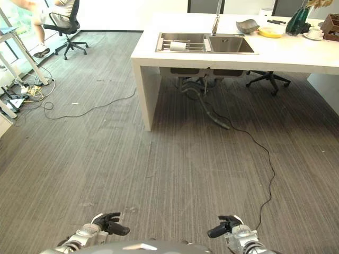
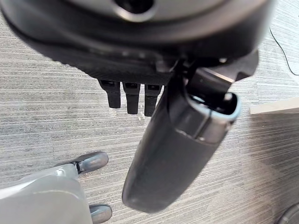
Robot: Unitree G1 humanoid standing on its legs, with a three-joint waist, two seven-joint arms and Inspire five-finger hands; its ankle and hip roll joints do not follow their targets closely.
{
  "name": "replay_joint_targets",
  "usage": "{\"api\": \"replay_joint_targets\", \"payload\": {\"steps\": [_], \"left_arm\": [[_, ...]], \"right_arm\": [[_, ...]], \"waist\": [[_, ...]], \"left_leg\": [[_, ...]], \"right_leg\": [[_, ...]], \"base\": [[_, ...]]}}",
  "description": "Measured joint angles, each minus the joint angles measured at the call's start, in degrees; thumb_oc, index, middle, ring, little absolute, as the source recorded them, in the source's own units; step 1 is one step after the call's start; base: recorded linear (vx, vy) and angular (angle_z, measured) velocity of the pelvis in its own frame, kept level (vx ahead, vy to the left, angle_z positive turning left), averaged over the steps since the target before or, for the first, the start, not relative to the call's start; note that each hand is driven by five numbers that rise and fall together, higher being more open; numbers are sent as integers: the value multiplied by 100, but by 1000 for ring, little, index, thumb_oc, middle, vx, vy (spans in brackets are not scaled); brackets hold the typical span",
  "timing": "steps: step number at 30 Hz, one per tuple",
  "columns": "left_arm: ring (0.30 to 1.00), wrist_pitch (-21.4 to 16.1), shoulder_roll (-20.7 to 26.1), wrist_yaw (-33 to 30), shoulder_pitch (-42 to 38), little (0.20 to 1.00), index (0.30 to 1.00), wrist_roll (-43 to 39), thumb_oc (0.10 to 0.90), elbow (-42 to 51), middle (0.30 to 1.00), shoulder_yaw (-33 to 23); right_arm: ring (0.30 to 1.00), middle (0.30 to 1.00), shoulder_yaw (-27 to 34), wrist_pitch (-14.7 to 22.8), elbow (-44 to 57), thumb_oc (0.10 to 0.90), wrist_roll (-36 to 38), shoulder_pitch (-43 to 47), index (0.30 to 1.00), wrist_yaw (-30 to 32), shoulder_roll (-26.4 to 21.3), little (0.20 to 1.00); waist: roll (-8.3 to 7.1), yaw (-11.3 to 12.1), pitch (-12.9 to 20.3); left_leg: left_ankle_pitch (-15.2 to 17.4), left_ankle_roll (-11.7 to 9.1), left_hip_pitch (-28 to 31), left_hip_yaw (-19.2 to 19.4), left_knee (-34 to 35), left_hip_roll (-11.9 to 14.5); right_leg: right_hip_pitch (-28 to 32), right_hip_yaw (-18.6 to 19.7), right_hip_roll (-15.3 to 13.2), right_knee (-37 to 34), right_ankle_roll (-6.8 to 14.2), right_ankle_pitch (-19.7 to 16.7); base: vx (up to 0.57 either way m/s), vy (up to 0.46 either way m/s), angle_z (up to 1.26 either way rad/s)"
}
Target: Place the dishes in the dishwasher.
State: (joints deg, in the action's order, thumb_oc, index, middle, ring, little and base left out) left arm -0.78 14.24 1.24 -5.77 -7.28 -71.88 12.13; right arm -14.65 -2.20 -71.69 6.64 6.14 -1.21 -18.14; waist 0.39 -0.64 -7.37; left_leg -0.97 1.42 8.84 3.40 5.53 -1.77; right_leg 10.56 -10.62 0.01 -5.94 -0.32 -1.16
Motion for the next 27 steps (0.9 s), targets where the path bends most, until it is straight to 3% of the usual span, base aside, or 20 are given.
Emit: {"api": "replay_joint_targets", "payload": {"steps": [3,4,6,9,17,27], "left_arm": [[900,-10,-12,13,47,900,900,83,800,64,900,136],[900,-98,-103,-47,111,900,900,131,800,-43,900,212],[900,-22,-227,1,128,900,900,151,800,-227,900,209],[900,-19,-262,-41,175,900,900,151,800,-195,900,46],[900,-31,-264,-142,174,900,900,102,800,-144,900,48],[900,3,-259,-215,293,900,900,83,800,-154,900,50]], "right_arm": [[900,900,8,16,166,800,-11,-109,900,21,-9,900],[900,900,225,181,44,800,14,-172,900,16,33,900],[900,900,217,66,-70,800,17,-158,900,16,83,900],[900,900,220,-17,-227,800,22,-320,900,9,99,900],[900,900,222,78,-26,800,156,-297,900,29,130,900],[900,900,216,83,-70,800,249,-352,900,20,281,900]], "waist": [[79,-24,0],[110,-49,47],[238,-133,61],[250,-137,62],[164,-169,29],[27,-154,234]], "left_leg": [[-1,-1,-113,35,1,6],[-18,1,-286,77,-4,7],[-82,74,-411,83,-19,-6],[-101,97,-381,87,-32,-8],[-43,17,-200,68,-2,-3],[-34,17,-197,71,-1,-1]], "right_leg": [[-157,53,1,0,5,-3],[-344,93,-1,17,37,-37],[-445,78,-11,22,-14,-121],[-416,84,-12,27,-18,-125],[-230,78,-8,3,-23,-98],[-230,89,-7,3,-6,-79]], "base": [[31,-6,-8],[38,-11,-12],[78,-12,-3],[45,-14,-1],[36,-20,0],[21,-6,0]]}}
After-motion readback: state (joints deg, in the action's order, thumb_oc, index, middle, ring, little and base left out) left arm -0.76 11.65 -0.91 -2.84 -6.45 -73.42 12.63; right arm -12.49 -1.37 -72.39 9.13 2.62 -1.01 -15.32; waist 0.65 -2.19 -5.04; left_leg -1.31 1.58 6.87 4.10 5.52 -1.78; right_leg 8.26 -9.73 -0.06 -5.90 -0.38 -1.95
